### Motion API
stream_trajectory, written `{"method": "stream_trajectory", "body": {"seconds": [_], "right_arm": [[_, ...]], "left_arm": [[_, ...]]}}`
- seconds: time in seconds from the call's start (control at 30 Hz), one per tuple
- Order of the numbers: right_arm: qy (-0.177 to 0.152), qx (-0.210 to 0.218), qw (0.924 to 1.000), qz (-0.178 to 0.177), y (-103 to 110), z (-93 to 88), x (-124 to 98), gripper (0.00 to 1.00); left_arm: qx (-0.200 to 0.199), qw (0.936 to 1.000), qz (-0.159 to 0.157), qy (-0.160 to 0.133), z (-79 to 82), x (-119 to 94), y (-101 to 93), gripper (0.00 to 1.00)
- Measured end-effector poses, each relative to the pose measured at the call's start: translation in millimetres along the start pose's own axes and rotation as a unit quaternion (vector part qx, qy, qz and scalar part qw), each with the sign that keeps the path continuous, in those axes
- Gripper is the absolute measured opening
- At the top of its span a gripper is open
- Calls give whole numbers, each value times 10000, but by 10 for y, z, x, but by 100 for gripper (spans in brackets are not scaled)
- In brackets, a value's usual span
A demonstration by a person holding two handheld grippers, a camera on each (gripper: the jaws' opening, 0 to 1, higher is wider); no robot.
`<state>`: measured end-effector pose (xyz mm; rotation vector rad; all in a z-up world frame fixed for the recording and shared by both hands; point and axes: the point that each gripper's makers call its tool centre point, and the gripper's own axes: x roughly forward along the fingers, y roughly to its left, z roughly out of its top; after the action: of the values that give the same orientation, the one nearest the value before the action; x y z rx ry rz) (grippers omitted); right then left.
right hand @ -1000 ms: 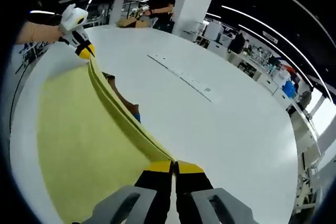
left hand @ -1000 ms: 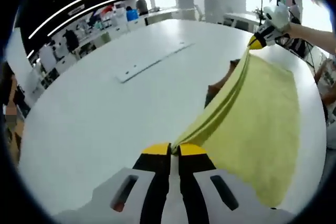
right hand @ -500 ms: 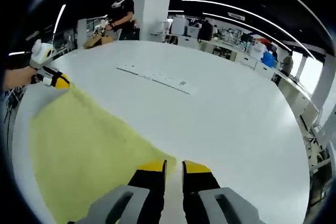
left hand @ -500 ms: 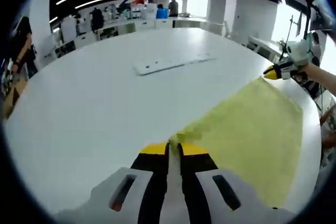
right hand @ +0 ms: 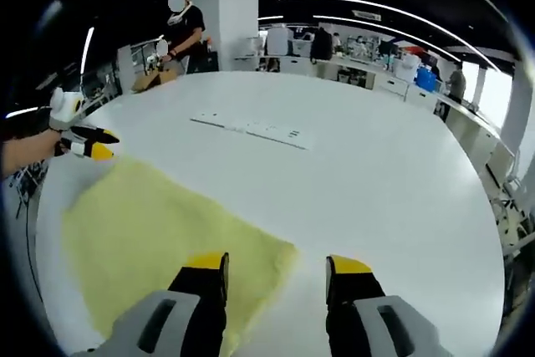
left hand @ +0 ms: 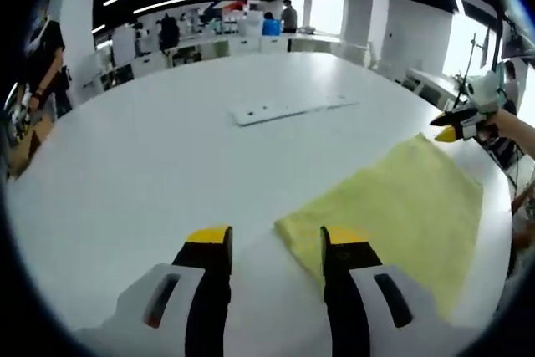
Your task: Fold the garment on the visible template until the final outline fits inside the template.
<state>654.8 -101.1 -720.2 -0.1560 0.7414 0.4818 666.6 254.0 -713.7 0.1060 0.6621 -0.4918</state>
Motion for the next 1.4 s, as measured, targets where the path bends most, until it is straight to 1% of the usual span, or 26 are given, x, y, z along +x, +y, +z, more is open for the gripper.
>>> {"method": "stream_trajectory", "body": {"seconds": [0.13,0.2,0.37,0.5,0.6,0.67,0.73,0.83,0.9,0.97,1.03,1.13,1.2,1.27,1.3,1.4], "right_arm": [[47,62,9999,136,85,-24,-83,59],[15,87,9996,250,151,-26,-158,62],[-41,194,9988,450,303,-66,-300,69],[2,59,9983,587,428,-144,-402,74],[74,-153,9979,631,452,-222,-467,76],[92,-213,9975,669,481,-267,-509,77],[105,-200,9971,731,528,-321,-567,78],[89,-148,9966,810,587,-379,-638,79],[69,-81,9966,819,577,-413,-667,79],[71,-33,9966,818,589,-469,-697,79],[79,-8,9965,829,631,-530,-735,79],[77,-20,9965,831,689,-612,-788,77],[17,-34,9965,829,701,-632,-796,75],[-63,-139,9965,828,725,-649,-808,72],[-40,-191,9963,843,751,-696,-828,71],[-21,-207,9961,861,769,-757,-862,69]], "left_arm": [[-43,9999,-45,-111,28,-117,-46,55],[-59,9998,-105,-174,40,-176,-81,61],[7,9991,-251,-329,53,-332,-209,70],[74,9984,-418,-373,2,-451,-351,76],[96,9977,-496,-446,-18,-534,-422,79],[94,9975,-540,-450,-42,-597,-465,80],[107,9972,-523,-528,-47,-659,-487,81],[26,9963,-595,-619,-73,-735,-539,81],[3,9955,-642,-690,-99,-780,-583,82],[-9,9955,-653,-692,-138,-808,-612,82],[4,9949,-683,-736,-190,-852,-657,81],[-3,9948,-737,-696,-272,-891,-711,79],[10,9948,-760,-685,-343,-924,-745,76],[6,9948,-790,-648,-394,-951,-780,74],[14,9946,-804,-653,-420,-966,-799,73],[42,9944,-851,-624,-488,-992,-842,68]]}}
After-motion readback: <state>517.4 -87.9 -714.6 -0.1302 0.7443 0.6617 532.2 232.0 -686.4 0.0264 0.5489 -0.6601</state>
